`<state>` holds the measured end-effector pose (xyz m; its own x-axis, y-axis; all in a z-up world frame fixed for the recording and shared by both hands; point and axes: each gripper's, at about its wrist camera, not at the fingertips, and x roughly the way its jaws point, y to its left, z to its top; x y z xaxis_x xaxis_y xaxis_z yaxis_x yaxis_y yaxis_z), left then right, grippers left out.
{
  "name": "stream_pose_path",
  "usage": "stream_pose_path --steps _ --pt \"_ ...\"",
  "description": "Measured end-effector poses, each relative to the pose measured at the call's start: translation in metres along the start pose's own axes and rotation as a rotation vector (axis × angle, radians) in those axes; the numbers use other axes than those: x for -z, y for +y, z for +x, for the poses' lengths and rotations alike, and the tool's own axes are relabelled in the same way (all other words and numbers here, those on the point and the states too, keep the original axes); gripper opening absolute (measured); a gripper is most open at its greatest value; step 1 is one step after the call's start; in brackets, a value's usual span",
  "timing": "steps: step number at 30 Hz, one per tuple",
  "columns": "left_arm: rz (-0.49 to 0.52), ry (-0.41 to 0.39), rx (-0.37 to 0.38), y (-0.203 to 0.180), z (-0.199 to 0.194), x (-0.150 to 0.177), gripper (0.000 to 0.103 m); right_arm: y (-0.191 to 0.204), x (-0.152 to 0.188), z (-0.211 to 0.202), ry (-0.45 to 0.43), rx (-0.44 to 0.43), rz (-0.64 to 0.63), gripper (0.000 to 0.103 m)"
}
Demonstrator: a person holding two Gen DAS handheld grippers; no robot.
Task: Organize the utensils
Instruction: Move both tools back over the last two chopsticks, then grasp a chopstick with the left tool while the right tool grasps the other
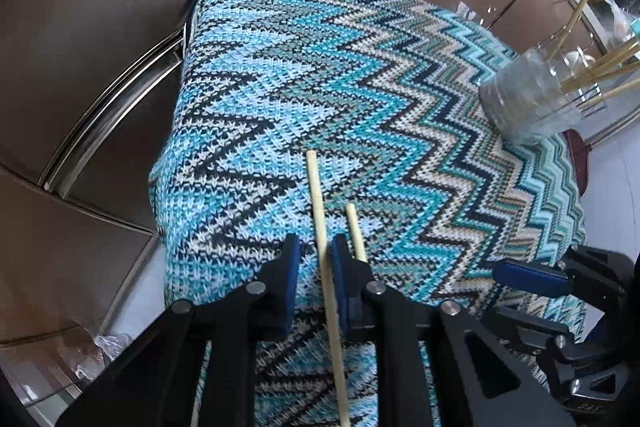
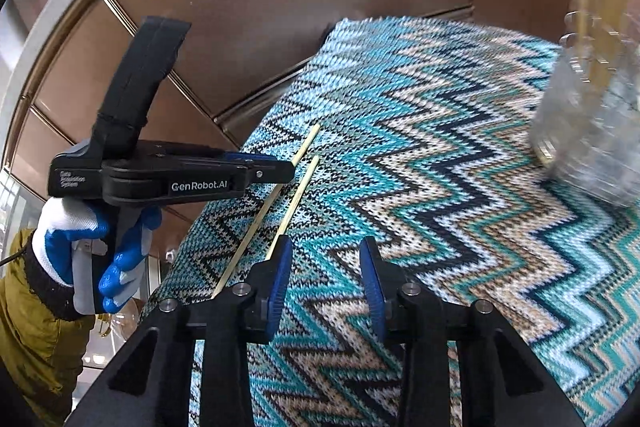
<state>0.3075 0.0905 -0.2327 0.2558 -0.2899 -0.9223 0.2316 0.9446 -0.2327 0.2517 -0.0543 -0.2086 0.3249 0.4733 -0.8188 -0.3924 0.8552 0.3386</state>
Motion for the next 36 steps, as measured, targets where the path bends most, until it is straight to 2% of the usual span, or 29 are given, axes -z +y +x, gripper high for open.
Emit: stream_pose_path --steps 5,10,20,25,30,36 --pt "-0.023 -0.004 0.036 0.011 0.001 -0.002 0.007 0.010 -0.014 0.019 0.055 -0.011 -0.020 0.022" --pt "-0.064 -0.008 0.102 0.026 0.002 0.000 0.006 0.021 -0.027 0.035 0.101 -0.018 -0.040 0.020" --pt "-0.077 -0.013 0.155 0.032 0.005 0.000 0.006 0.034 -0.044 0.079 0.201 0.001 -0.046 0.016" --pt "-0.079 -0.014 0.164 0.033 0.005 0.001 0.006 0.035 -0.047 0.088 0.215 0.027 -0.053 0.011" --pt "-0.067 -0.010 0.137 0.030 0.005 0.000 0.006 0.031 -0.047 0.088 0.206 0.014 -0.038 0.008" --pt "-0.067 -0.007 0.097 0.024 0.004 0.000 0.006 0.017 -0.036 0.062 0.169 -0.011 -0.019 0.006"
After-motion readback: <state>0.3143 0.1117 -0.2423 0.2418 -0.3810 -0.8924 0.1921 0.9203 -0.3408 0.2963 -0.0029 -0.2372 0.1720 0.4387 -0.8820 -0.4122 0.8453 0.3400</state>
